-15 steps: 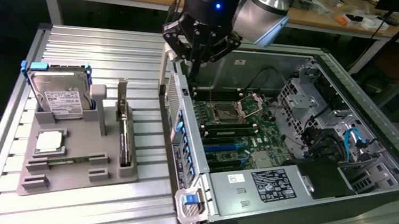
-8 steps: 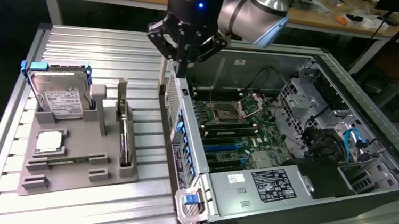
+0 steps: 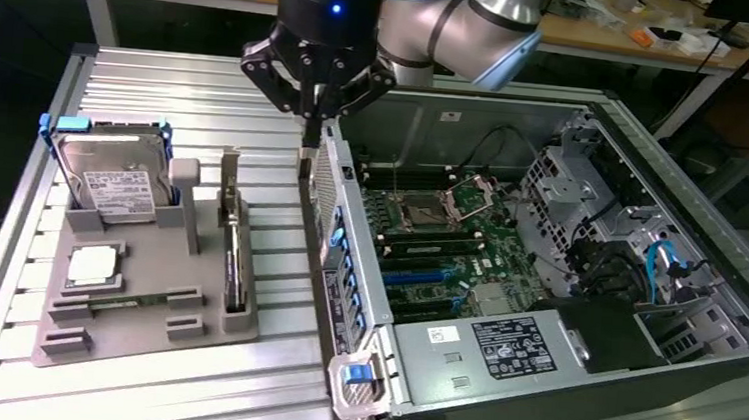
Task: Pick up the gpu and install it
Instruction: 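Reach for the gpu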
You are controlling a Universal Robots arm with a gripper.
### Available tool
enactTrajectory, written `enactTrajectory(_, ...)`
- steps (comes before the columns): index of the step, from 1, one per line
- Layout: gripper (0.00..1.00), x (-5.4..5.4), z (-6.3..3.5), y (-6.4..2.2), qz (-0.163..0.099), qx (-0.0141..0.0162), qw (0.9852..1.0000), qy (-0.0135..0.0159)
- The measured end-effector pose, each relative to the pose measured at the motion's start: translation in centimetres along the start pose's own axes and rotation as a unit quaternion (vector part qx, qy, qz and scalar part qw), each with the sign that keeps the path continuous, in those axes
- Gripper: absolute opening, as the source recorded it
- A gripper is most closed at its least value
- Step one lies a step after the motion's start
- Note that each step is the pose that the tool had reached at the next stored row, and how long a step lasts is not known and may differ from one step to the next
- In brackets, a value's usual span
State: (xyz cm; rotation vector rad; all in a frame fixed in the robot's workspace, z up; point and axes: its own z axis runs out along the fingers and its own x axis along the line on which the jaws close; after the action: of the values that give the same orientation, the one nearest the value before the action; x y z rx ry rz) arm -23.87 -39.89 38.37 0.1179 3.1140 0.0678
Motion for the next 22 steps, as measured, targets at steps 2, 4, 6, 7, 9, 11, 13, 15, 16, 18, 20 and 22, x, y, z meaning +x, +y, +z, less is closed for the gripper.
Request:
enactTrajectory(2,0.11,0.8,0.05,-0.06,0.0,0.0,1.0,0.0001)
enactTrajectory(4,0.11,1.4,0.09,-0.11,0.0,0.0001,1.0,0.0003)
enactTrajectory(6,0.11,2.3,0.16,-0.18,0.0,0.0001,1.0,0.0005)
enactTrajectory(7,0.11,2.6,0.19,-0.21,0.0,0.0001,1.0,0.0005)
enactTrajectory(9,0.11,3.2,0.23,-0.26,0.0,0.0,1.0,0.0007)
enactTrajectory(11,0.11,3.9,0.27,-0.31,0.0,0.0001,1.0,0.0009)
enactTrajectory(13,0.11,4.5,0.33,-0.36,0.0,0.0001,1.0,0.0011)
enactTrajectory(15,0.11,5.2,0.38,-0.41,0.0,0.0001,1.0,0.0013)
enactTrajectory(16,0.11,5.5,0.4,-0.44,0.0,0.0001,1.0,0.0014)
enactTrajectory(18,0.11,6.1,0.46,-0.49,0.0,0.0001,1.0,0.0016)
enactTrajectory(20,0.11,7.0,0.53,-0.56,0.0,0.0002,1.0,0.0018)
enactTrajectory(22,0.11,7.7,0.57,-0.61,0.0,0.0002,1.0,0.0021)
